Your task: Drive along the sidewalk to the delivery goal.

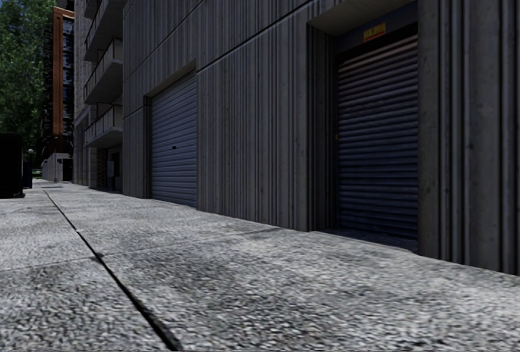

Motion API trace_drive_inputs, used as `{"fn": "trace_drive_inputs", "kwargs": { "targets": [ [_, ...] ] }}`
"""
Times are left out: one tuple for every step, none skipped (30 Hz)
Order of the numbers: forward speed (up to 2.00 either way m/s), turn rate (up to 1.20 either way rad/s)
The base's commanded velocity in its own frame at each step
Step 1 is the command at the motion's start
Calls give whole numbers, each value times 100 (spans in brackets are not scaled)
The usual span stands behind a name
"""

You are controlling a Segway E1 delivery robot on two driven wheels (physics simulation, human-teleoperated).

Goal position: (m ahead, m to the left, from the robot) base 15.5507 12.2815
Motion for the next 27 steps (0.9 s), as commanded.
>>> {"fn": "trace_drive_inputs", "kwargs": {
  "targets": [
    [200,39],
    [200,39],
    [200,39],
    [200,41],
    [200,46],
    [200,48],
    [200,48],
    [200,48],
    [200,48],
    [200,48],
    [200,48],
    [200,48],
    [200,48],
    [200,48],
    [200,48],
    [200,48],
    [200,48],
    [200,48],
    [200,48],
    [200,46],
    [200,46],
    [200,46],
    [200,46],
    [200,46],
    [200,46],
    [200,46],
    [200,46]
  ]
}}
